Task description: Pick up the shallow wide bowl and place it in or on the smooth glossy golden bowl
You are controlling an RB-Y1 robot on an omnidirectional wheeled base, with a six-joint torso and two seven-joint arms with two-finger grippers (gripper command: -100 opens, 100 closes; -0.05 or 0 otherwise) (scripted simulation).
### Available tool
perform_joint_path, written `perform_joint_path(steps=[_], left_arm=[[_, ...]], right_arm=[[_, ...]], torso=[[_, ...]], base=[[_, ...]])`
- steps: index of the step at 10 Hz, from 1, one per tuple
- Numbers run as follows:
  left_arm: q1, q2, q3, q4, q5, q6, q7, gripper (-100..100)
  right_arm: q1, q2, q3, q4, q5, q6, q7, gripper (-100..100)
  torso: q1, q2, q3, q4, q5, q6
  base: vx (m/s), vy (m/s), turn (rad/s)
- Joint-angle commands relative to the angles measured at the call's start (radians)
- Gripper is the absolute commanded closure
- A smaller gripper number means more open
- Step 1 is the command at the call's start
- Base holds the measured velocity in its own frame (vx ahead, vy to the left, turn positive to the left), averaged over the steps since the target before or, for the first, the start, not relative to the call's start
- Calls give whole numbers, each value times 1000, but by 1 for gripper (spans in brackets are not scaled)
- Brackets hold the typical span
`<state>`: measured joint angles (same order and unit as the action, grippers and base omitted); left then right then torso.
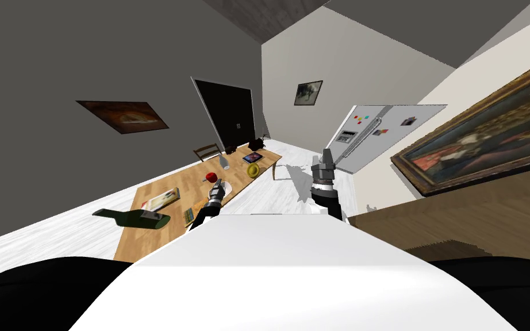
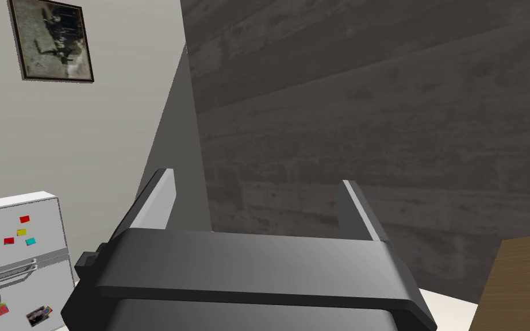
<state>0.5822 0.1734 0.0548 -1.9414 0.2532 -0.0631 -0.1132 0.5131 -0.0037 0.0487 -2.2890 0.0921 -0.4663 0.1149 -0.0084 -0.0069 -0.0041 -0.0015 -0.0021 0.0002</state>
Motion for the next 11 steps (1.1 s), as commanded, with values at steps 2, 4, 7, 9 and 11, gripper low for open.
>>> perform_joint_path(steps=[2, 4, 7, 9, 11], left_arm=[[28, 3, 17, 20, 8, 64, -2, -100], [49, 7, 34, 44, 17, 120, 2, -100], [67, 5, 52, 69, 27, 187, 11, -100], [72, 0, 67, 88, 39, 238, 24, -100], [73, -6, 79, 103, 49, 275, 36, -100]], right_arm=[[0, 0, 0, 0, 0, 0, 0, 0], [0, 0, 0, 0, 0, 0, 0, 0], [0, 0, 0, 0, 0, 0, 0, 0], [0, 0, 0, 0, 0, 0, 0, 0], [0, 0, 0, 0, 0, 0, 0, 0]], torso=[[2, 0, 0, 0, 0, 0], [3, 1, 1, 0, 1, 0], [4, 1, 0, 0, 1, 0], [6, 0, 0, 0, 1, 0], [9, 0, 0, 0, 2, 0]], base=[[85, -97, 74], [71, -101, 101], [77, -81, 99], [88, -36, 103], [72, -6, 90]])
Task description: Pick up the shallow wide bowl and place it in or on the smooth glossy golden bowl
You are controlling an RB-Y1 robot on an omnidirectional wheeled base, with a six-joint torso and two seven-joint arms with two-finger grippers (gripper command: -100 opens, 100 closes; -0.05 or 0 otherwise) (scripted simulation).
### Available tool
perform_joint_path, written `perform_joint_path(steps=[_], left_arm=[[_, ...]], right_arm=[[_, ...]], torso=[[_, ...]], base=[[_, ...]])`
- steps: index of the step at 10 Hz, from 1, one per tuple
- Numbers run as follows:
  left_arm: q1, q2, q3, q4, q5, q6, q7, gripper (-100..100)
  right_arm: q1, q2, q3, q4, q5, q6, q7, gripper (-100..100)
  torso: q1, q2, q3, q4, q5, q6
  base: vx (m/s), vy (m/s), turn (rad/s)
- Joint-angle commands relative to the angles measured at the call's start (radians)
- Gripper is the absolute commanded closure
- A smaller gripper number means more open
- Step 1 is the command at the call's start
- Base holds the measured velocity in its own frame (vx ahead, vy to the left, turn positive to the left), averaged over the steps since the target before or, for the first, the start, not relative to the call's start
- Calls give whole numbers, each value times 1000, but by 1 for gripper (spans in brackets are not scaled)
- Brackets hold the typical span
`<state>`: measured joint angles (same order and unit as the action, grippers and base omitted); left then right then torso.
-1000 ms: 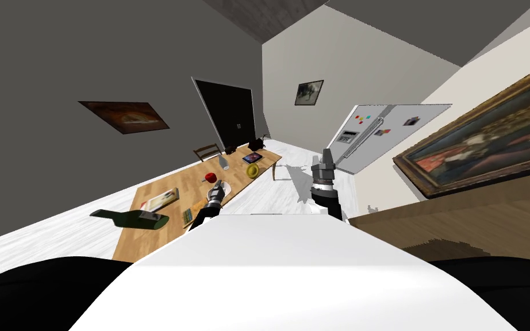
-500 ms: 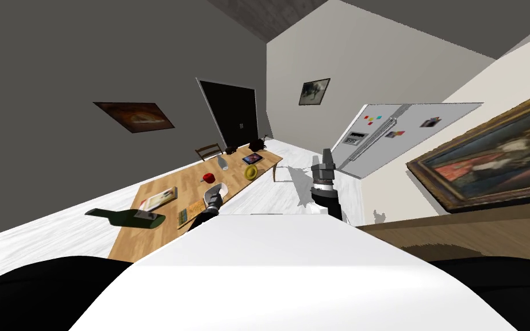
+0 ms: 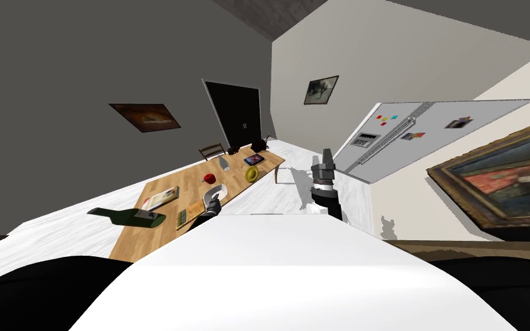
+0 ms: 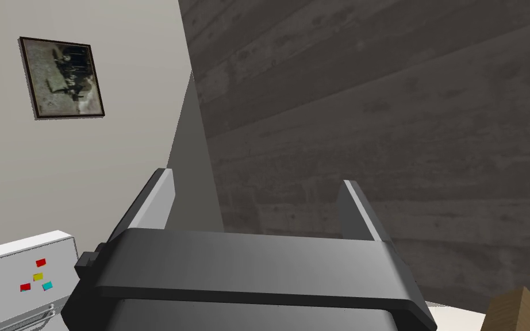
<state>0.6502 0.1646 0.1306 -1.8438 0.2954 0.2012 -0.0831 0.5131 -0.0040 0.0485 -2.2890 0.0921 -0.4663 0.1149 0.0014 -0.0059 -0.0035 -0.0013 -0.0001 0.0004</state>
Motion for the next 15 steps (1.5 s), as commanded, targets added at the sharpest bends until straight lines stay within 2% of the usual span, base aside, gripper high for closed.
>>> perform_joint_path(steps=[1, 2, 7, 10, 11, 12, 13, 15], left_arm=[[4, 0, 9, 13, 13, 29, 12, -100], [1, -8, 23, 30, 26, 67, 27, -100], [-21, -34, 64, 82, 68, 166, 73, -100], [-39, -50, 87, 111, 92, 213, 100, -100], [-41, -46, 83, 108, 85, 203, 93, -100], [-41, -46, 84, 108, 86, 208, 96, 0], [-63, -34, 81, 134, 56, 201, 139, -100], [-85, -21, 79, 161, 26, 195, 183, -100]], right_arm=[[0, 0, 0, 0, 0, 0, 0, 0], [0, 0, 0, 0, 0, 0, 0, 0], [0, 0, 0, 0, 0, 0, 0, 0], [0, 0, 0, 0, 0, 0, 0, 0], [0, 0, 0, 0, 0, 0, 0, 0], [0, 0, 0, 0, 0, 0, 0, 0], [0, 0, 0, 0, 0, 0, 0, 0], [0, 0, 0, 0, 0, 0, 0, 0]], torso=[[0, 0, 0, 0, 0, 0], [1, 0, 0, 0, 0, 0], [2, -1, 0, 0, 0, 0], [3, -1, 0, 0, 1, 0], [4, -2, -1, 0, 1, 0], [2, 1, 0, 0, 1, 0], [1, 3, 2, 1, 0, 0], [1, 7, 4, 1, 0, 1]], base=[[65, 13, 89], [109, 5, 146], [92, 17, 105], [89, 39, 81], [48, 19, 10], [8, 4, -3], [-16, 0, -75], [-36, -4, -68]])
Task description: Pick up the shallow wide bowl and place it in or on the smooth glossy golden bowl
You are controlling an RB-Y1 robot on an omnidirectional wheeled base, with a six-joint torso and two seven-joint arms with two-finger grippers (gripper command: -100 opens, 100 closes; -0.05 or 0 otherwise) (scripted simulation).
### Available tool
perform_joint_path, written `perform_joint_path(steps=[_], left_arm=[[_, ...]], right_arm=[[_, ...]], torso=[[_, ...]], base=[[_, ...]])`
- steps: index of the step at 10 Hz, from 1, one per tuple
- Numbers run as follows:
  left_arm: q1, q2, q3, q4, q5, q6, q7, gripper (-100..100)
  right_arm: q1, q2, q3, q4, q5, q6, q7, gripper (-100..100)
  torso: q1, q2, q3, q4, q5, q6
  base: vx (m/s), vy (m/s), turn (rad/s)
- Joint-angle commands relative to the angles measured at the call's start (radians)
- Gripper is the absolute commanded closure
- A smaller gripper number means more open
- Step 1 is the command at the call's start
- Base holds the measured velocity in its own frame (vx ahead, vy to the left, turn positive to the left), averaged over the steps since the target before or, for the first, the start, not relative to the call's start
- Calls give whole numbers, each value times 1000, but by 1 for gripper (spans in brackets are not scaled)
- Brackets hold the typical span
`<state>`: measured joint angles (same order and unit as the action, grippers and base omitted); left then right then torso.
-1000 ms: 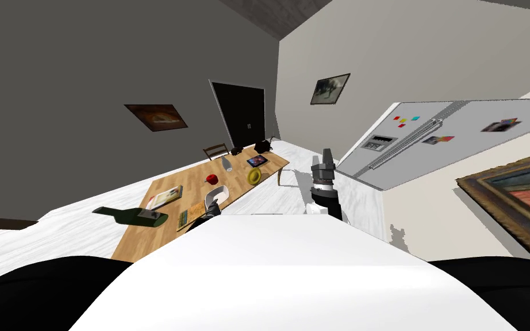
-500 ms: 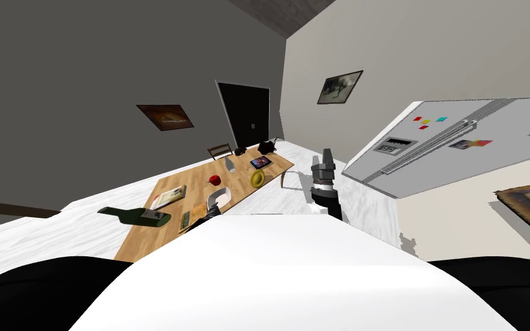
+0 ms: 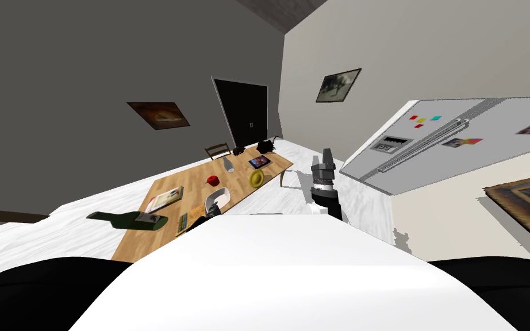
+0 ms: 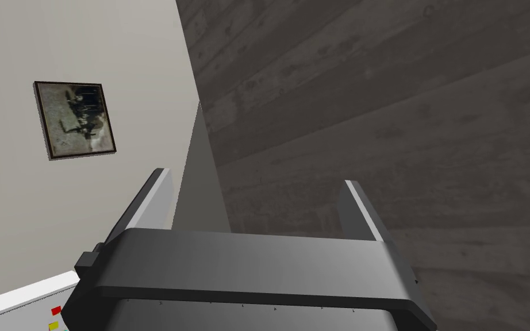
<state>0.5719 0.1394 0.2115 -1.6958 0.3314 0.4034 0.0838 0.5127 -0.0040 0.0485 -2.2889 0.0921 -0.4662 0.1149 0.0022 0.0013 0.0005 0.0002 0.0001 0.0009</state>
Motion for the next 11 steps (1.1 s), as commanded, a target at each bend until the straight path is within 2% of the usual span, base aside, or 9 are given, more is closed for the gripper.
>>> perform_joint_path(steps=[1, 6, 7, 8, 11], left_arm=[[-18, 10, -4, 26, -24, -10, 38, -100], [-72, 41, -10, 91, -99, -26, 148, -100], [-65, 38, -10, 82, -88, -23, 131, -100], [-66, 39, -10, 83, -90, -24, 136, 100], [-65, 39, -9, 83, -89, -23, 137, 100]], right_arm=[[0, 0, 0, 0, 0, 0, 0, 0], [0, 0, 0, 0, 0, 0, 0, 0], [0, 0, 0, 0, 0, 0, 0, 0], [0, 0, 0, 0, 0, 0, 0, 0], [0, 0, 0, 0, 0, 0, 0, 0]], torso=[[0, 0, 0, 0, 0, 0], [0, 0, 0, 0, 0, 0], [0, 0, 0, 0, 0, 0], [0, -1, -1, 0, 0, 0], [0, -2, -1, 0, 0, 0]], base=[[-35, 2, -47], [-28, -3, -53], [-11, 1, -8], [0, 0, 0], [0, 0, 0]])
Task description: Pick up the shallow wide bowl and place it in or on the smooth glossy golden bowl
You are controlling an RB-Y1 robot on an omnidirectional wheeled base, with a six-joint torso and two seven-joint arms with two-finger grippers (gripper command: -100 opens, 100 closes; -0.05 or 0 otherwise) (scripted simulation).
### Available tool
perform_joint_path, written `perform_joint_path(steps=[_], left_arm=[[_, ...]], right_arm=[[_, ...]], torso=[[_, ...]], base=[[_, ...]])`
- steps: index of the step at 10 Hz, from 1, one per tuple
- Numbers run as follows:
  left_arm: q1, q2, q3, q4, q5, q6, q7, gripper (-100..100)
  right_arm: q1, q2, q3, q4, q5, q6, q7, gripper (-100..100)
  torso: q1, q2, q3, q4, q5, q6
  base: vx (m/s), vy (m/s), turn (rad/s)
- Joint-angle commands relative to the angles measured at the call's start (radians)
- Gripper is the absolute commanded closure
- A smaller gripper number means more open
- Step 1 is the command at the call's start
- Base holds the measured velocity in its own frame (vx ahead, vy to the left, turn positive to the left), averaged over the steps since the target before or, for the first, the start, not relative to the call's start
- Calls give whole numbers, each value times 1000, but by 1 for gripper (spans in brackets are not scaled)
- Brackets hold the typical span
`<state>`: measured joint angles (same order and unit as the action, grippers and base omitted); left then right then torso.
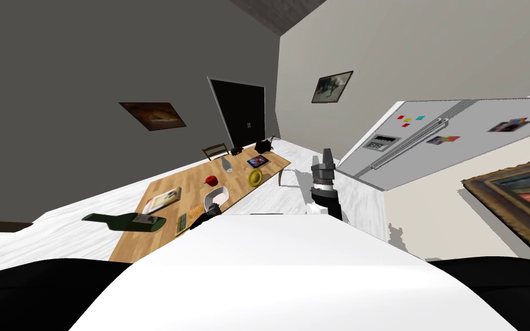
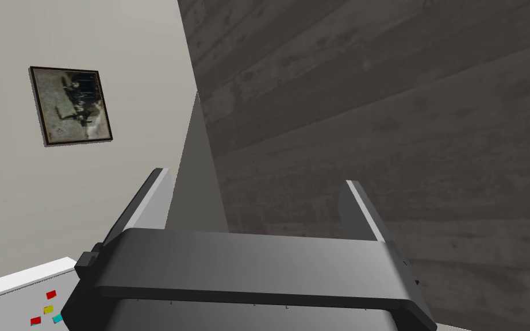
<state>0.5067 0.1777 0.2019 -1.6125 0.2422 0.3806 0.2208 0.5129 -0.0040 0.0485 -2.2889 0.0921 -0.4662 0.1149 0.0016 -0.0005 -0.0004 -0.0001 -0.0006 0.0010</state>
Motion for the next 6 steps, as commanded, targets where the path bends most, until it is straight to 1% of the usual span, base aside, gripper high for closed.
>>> perform_joint_path(steps=[1, 2, 3, 6], left_arm=[[0, 0, 0, 0, 0, 0, 0, 100], [0, 0, 0, 0, 0, 0, 0, 0], [15, -10, 2, -18, 20, 3, -33, 100], [48, -28, 6, -58, 65, 13, -99, 100]], right_arm=[[0, 0, 0, 0, 0, 0, 0, 0], [0, 0, 0, 0, 0, 0, 0, 0], [0, 0, 0, 0, 0, 0, 0, 0], [0, 0, 0, 0, 0, 0, 0, 0]], torso=[[0, 0, 0, 0, 0, 0], [0, 0, 0, 0, 0, 0], [0, 0, 0, 0, 0, 0], [-1, -1, 0, 0, -1, 0]], base=[[0, 0, 0], [0, 0, 0], [20, 1, 66], [32, 6, 60]])
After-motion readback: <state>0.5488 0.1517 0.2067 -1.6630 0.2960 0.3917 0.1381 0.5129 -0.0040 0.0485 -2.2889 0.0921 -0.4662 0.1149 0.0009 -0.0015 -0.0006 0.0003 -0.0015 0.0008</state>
